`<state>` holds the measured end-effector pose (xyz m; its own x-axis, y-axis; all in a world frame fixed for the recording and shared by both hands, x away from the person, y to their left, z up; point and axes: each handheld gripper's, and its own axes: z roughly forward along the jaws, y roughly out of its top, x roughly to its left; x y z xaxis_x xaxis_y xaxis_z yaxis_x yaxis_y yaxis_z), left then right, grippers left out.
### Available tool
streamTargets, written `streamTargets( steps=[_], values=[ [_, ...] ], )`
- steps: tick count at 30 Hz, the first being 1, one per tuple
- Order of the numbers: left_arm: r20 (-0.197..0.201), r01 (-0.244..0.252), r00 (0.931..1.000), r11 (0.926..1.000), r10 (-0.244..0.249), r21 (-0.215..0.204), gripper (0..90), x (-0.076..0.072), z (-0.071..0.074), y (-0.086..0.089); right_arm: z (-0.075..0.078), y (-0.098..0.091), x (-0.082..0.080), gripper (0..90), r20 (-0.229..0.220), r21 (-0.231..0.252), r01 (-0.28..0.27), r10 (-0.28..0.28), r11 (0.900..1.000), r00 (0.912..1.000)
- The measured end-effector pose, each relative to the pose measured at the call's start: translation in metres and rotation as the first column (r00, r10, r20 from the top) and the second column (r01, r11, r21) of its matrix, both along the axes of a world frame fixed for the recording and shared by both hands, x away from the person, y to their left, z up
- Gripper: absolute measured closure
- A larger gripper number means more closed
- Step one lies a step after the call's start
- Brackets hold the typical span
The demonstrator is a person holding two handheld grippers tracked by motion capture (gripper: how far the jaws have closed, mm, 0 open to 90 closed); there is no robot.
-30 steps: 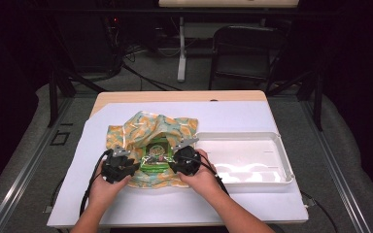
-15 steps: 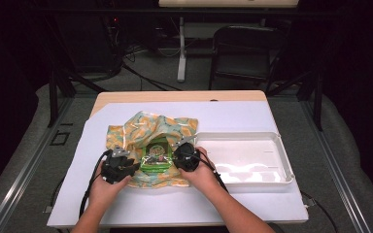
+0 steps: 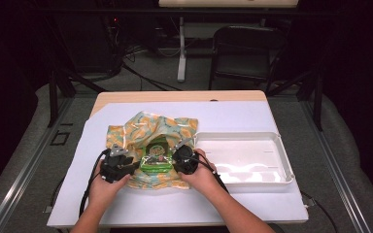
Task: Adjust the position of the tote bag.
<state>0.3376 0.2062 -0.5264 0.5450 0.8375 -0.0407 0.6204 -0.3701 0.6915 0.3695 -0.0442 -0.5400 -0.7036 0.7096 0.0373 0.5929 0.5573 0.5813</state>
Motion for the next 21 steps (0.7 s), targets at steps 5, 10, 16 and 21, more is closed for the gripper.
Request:
streamTargets(
  steps=[5, 10, 16, 21],
  values=[
    [0.011, -0.009, 0.9999, 0.9999, 0.009, -0.014, 62.5, 0.002, 0.007, 0.001, 0.007, -0.003, -0.001, 74.4, 0.005, 0.036, -0.006, 0.006, 0.9993, 1.0],
    [0.045, -0.023, 0.9987, 0.9984, 0.026, -0.052, 64.1, 0.008, 0.024, -0.001, 0.015, -0.005, -0.002, 72.9, 0.023, 0.108, 0.02, -0.023, 0.994, 0.9995],
    [0.03, -0.038, 0.9987, 0.9919, 0.042, -0.121, 63.5, 0.022, 0.038, -0.008, 0.026, -0.008, 0.003, 71.5, 0.037, 0.152, 0.035, -0.041, 0.9878, 0.9985],
    [0.015, -0.036, 0.9991, 0.9918, 0.038, -0.122, 62.4, 0.036, 0.042, -0.017, 0.032, -0.005, 0.01, 69.9, 0.021, 0.176, 0.048, -0.052, 0.9833, 0.9984]
  ],
)
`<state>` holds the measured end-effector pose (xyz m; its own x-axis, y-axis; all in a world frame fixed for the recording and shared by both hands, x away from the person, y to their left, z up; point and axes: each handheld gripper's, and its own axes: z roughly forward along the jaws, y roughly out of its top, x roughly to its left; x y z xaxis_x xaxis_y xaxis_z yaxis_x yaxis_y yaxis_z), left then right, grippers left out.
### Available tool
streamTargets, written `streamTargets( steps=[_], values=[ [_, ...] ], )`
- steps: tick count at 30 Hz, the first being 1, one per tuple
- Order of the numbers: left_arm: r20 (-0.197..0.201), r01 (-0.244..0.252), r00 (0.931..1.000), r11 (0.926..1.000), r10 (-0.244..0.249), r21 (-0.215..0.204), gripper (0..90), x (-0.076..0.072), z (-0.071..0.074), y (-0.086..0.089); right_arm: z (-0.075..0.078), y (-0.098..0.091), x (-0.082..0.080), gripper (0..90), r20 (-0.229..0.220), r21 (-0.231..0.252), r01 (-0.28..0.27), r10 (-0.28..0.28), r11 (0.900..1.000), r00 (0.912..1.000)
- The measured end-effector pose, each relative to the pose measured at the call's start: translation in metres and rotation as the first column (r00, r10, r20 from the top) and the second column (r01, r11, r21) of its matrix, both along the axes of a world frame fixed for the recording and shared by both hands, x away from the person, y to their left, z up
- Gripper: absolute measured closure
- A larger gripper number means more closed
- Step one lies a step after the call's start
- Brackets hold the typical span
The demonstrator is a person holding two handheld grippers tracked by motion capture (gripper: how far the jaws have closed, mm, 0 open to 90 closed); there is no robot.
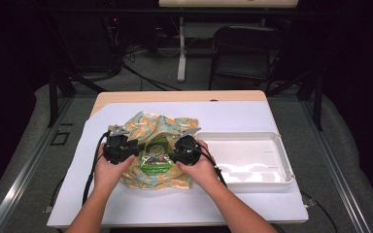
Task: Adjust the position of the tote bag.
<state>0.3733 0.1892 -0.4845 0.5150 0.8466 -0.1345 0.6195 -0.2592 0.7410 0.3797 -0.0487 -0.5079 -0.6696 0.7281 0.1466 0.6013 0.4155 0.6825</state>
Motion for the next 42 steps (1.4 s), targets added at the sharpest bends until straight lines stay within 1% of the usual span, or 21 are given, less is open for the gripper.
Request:
streamTargets(
  steps=[2, 5, 6, 9, 11, 13, 15, 16, 19, 20, 22, 25, 27, 29, 30, 33, 35, 39, 40, 41, 42],
  values=[
    [-0.014, 0.0, 0.9999, 0.9998, 0.0, -0.021, 60.8, 0.004, 0.0, -0.002, 0.002, 0.004, 0.004, 69.7, -0.003, -0.007, 0.001, -0.001, 1.0, 1.0],
    [-0.012, 0.007, 0.9999, 0.9994, -0.008, -0.034, 59.9, 0.007, -0.002, -0.005, 0.003, 0.012, 0.01, 69.6, -0.012, -0.012, 0.015, -0.015, 0.9998, 0.9998],
    [-0.015, 0.014, 0.9998, 0.9994, -0.014, -0.03, 59.6, 0.009, -0.003, -0.005, 0.002, 0.015, 0.011, 69.6, -0.015, -0.008, 0.032, -0.032, 0.9994, 0.9994],
    [-0.027, 0.014, 0.9995, 0.9993, -0.015, -0.034, 58.8, 0.012, -0.006, -0.003, 0.002, 0.018, 0.016, 69.6, -0.035, -0.026, 0.04, -0.041, 0.9989, 0.9985],
    [-0.035, 0.02, 0.9992, 0.9994, -0.021, -0.027, 58.2, 0.013, -0.008, -0.003, 0.0, 0.021, 0.018, 69.6, -0.046, -0.025, 0.06, -0.061, 0.9979, 0.9971],
    [-0.061, 0.035, 0.9975, 0.9992, -0.036, -0.018, 57.7, 0.014, -0.01, -0.002, -0.001, 0.023, 0.021, 69.6, -0.055, -0.031, 0.076, -0.078, 0.9966, 0.9955],
    [-0.071, 0.033, 0.9969, 0.999, -0.035, -0.029, 56.8, 0.016, -0.012, -0.003, -0.004, 0.026, 0.022, 69.7, -0.055, -0.035, 0.099, -0.1, 0.9945, 0.9934],
    [-0.07, 0.032, 0.9969, 0.9989, -0.034, -0.033, 56.3, 0.016, -0.013, -0.003, -0.004, 0.026, 0.023, 69.7, -0.054, -0.06, 0.099, -0.102, 0.9933, 0.9933],
    [-0.075, 0.038, 0.9963, 0.9982, -0.041, -0.046, 54.3, 0.018, -0.016, -0.004, -0.007, 0.027, 0.024, 70.1, -0.053, -0.074, 0.124, -0.128, 0.9895, 0.9903],
    [-0.079, 0.039, 0.9959, 0.998, -0.043, -0.05, 53.4, 0.018, -0.017, -0.004, -0.008, 0.026, 0.025, 70.6, -0.057, -0.086, 0.12, -0.125, 0.989, 0.9906],
    [-0.092, 0.036, 0.9949, 0.9983, -0.04, -0.045, 52.5, 0.019, -0.02, -0.005, -0.01, 0.028, 0.026, 71.3, -0.063, -0.07, 0.15, -0.155, 0.9861, 0.9859],
    [-0.123, 0.038, 0.9914, 0.9982, -0.043, -0.046, 52.3, 0.021, -0.024, -0.005, -0.012, 0.028, 0.028, 71.9, -0.066, -0.087, 0.156, -0.162, 0.9839, 0.9846],
    [-0.14, 0.039, 0.9892, 0.998, -0.045, -0.051, 52.0, 0.022, -0.026, -0.005, -0.013, 0.028, 0.028, 72.0, -0.066, -0.083, 0.165, -0.171, 0.9827, 0.9831],
    [-0.151, 0.028, 0.9879, 0.9974, -0.037, -0.067, 51.9, 0.023, -0.03, -0.005, -0.014, 0.028, 0.028, 72.4, -0.072, -0.086, 0.166, -0.172, 0.9825, 0.9825],
    [-0.158, 0.029, 0.9866, 0.9977, -0.039, -0.062, 51.9, 0.023, -0.031, -0.004, -0.014, 0.028, 0.029, 72.9, -0.08, -0.098, 0.166, -0.174, 0.9812, 0.9814],
    [-0.171, 0.014, 0.985, 0.9983, -0.023, -0.056, 51.9, 0.025, -0.036, -0.003, -0.018, 0.029, 0.03, 75.2, -0.076, -0.103, 0.18, -0.189, 0.9782, 0.9791],
    [-0.176, 0.005, 0.9844, 0.9984, -0.014, -0.056, 51.9, 0.026, -0.037, -0.002, -0.019, 0.028, 0.031, 76.3, -0.086, -0.114, 0.172, -0.182, 0.9785, 0.9794],
    [-0.206, -0.007, 0.9786, 0.9984, -0.005, -0.056, 50.4, 0.027, -0.041, 0.002, -0.02, 0.029, 0.031, 80.0, -0.089, -0.099, 0.175, -0.184, 0.9795, 0.9788],
    [-0.206, -0.007, 0.9786, 0.9984, -0.005, -0.056, 49.9, 0.027, -0.041, 0.002, -0.02, 0.029, 0.031, 80.7, -0.092, -0.11, 0.169, -0.18, 0.9794, 0.9794],
    [-0.209, -0.011, 0.9779, 0.9984, -0.001, -0.055, 49.6, 0.028, -0.042, 0.002, -0.021, 0.03, 0.031, 81.1, -0.086, -0.094, 0.174, -0.182, 0.9803, 0.9795],
    [-0.219, -0.016, 0.9757, 0.9981, 0.003, -0.06, 49.2, 0.028, -0.043, 0.002, -0.02, 0.029, 0.031, 81.4, -0.089, -0.109, 0.166, -0.176, 0.9801, 0.9804]
  ],
)
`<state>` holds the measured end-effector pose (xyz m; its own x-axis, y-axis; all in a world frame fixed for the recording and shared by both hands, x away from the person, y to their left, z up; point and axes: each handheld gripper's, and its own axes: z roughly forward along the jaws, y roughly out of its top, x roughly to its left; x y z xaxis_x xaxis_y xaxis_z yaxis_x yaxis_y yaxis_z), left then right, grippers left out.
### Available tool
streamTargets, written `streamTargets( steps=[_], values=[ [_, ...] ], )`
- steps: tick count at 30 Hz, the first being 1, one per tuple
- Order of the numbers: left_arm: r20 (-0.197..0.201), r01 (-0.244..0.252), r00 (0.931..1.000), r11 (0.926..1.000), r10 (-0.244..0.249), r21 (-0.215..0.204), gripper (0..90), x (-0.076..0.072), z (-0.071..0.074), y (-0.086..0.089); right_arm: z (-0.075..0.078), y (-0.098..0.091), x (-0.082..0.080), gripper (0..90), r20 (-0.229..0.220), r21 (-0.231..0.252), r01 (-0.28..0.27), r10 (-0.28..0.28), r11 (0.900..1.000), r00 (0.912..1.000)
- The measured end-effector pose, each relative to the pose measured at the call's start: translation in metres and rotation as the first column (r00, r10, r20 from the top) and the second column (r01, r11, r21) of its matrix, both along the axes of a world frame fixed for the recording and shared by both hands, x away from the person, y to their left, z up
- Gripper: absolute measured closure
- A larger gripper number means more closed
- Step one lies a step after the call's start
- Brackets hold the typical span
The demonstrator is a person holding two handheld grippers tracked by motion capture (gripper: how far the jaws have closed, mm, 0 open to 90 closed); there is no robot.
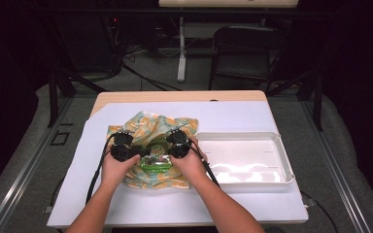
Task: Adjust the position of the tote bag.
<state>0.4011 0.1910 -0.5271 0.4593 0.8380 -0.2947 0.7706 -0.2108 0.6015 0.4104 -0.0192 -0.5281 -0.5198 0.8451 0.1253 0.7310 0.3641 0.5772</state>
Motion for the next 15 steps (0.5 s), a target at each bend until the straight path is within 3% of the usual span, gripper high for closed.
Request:
streamTargets(
  steps=[8, 15],
  values=[
    [-0.03, 0.012, 0.9995, 0.9999, -0.012, 0.004, 47.6, 0.002, -0.004, 0.0, -0.001, 0.001, -0.001, 81.9, 0.001, 0.009, 0.006, -0.006, 0.9999, 1.0],
    [-0.073, 0.008, 0.9973, 0.9995, -0.01, -0.029, 46.9, 0.003, -0.013, -0.002, -0.002, 0.001, -0.001, 82.1, 0.003, 0.019, 0.013, -0.013, 0.9997, 0.9999]
  ],
)
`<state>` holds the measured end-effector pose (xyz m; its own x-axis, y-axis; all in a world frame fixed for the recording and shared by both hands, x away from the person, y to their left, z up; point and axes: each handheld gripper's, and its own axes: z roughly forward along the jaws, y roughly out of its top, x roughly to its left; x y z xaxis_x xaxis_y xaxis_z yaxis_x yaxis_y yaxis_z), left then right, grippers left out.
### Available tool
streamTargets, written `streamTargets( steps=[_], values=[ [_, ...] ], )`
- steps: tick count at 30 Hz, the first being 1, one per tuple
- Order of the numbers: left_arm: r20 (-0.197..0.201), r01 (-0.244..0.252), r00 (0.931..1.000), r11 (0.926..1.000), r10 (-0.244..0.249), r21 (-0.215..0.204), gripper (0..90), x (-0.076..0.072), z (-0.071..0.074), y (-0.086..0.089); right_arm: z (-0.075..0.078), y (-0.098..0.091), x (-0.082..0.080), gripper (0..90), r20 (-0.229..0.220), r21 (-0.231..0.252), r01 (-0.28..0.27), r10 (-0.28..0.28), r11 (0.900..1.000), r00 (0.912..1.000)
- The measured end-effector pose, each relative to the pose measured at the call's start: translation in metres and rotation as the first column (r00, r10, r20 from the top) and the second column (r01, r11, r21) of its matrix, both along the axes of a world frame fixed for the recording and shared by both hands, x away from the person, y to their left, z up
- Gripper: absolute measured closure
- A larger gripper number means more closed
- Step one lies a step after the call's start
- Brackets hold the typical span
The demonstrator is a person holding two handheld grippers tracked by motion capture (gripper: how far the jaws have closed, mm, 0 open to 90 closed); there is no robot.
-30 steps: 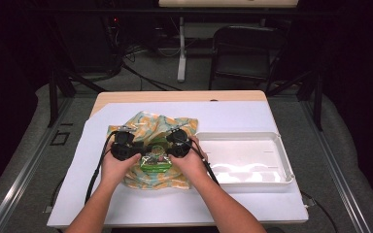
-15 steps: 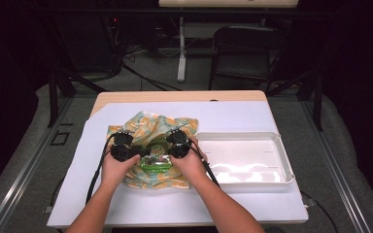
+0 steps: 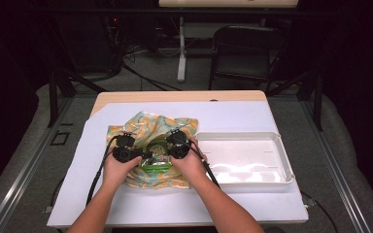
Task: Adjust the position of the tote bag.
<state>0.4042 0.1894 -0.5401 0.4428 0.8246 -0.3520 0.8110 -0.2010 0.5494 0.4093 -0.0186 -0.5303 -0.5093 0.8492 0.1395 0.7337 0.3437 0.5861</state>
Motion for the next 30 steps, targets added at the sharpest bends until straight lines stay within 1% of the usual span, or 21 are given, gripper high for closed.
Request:
streamTargets(
  steps=[1, 2, 5, 7, 12, 13, 14, 19, 21, 23, 25, 27, 29, 30],
  values=[
    [-0.01, 0.005, 0.9999, 1.0, -0.005, -0.004, 46.8, 0.0004, -0.001, 0.0006, 0.0001, -0.0008, 0.0001, 82.1, -0.003, -0.002, -0.005, 0.005, 1.0, 1.0],
    [-0.009, 0.001, 1.0, 1.0, -0.001, -0.005, 46.8, 0.0004, -0.0021, 0.0002, 0.0001, -0.0008, 0.0001, 82.1, -0.003, -0.002, -0.005, 0.005, 1.0, 1.0],
    [-0.021, 0.0, 0.9998, 0.9999, 0.0, -0.012, 45.9, 0.001, -0.0045, -0.0001, 0.0005, -0.0019, 0.0, 82.1, -0.01, -0.004, -0.009, 0.009, 1.0, 0.9999],
    [-0.029, 0.001, 0.9996, 0.9999, -0.002, -0.017, 45.4, 0.0014, -0.0057, 0.0005, 0.0002, -0.0019, -0.0001, 82.1, -0.007, -0.001, -0.007, 0.007, 1.0, 0.9999],
    [-0.035, -0.006, 0.9994, 0.999, 0.005, -0.045, 44.1, 0.002, -0.0083, 0.0013, -0.0003, -0.0017, -0.0004, 82.1, 0.001, -0.001, -0.007, 0.007, 1.0, 1.0],
    [-0.037, -0.005, 0.9993, 0.9987, 0.003, -0.05, 44.1, 0.002, -0.0085, 0.0011, -0.0008, -0.0014, -0.0005, 82.1, 0.005, 0.006, -0.004, 0.004, 1.0, 1.0],
    [-0.039, -0.005, 0.9992, 0.9986, 0.003, -0.053, 43.8, 0.0019, -0.0086, 0.0006, -0.0003, -0.0018, -0.0004, 82.1, 0.002, -0.001, -0.008, 0.008, 1.0, 1.0],
    [-0.042, -0.007, 0.9991, 0.9985, 0.005, -0.055, 44.0, 0.0015, -0.0085, 0.0005, -0.0005, -0.0018, -0.0005, 82.1, 0.002, 0.0, -0.007, 0.007, 1.0, 1.0],
    [-0.045, -0.021, 0.9988, 0.9975, 0.018, -0.067, 44.5, 0.0012, -0.0087, 0.0, -0.0007, -0.0018, -0.0005, 82.1, 0.004, 0.0, -0.009, 0.009, 1.0, 1.0],
    [-0.049, -0.018, 0.9987, 0.9978, 0.015, -0.064, 45.4, 0.0011, -0.0081, 0.0007, -0.0015, -0.0012, -0.0009, 82.2, 0.01, 0.009, 0.001, -0.001, 1.0, 0.9999],
    [-0.04, -0.015, 0.9991, 0.998, 0.013, -0.061, 46.4, 0.0007, -0.0072, 0.0013, -0.0011, -0.0017, -0.0006, 82.2, 0.007, 0.001, -0.007, 0.007, 1.0, 1.0],
    [-0.033, -0.023, 0.9992, 0.9973, 0.021, -0.07, 47.6, -0.0002, -0.0055, 0.0011, -0.0013, -0.0021, -0.0003, 82.1, 0.009, 0.0, -0.007, 0.007, 1.0, 0.9999],
    [-0.028, -0.019, 0.9995, 0.997, 0.017, -0.075, 47.9, -0.0007, -0.0036, 0.0016, -0.0011, -0.0023, -0.0002, 82.1, 0.0, 0.001, -0.008, 0.008, 1.0, 1.0],
    [-0.021, -0.024, 0.9995, 0.9961, 0.023, -0.085, 47.9, -0.0012, -0.0024, 0.0015, -0.0011, -0.0024, -0.0001, 82.1, -0.001, 0.002, -0.007, 0.007, 1.0, 1.0]
  ],
)
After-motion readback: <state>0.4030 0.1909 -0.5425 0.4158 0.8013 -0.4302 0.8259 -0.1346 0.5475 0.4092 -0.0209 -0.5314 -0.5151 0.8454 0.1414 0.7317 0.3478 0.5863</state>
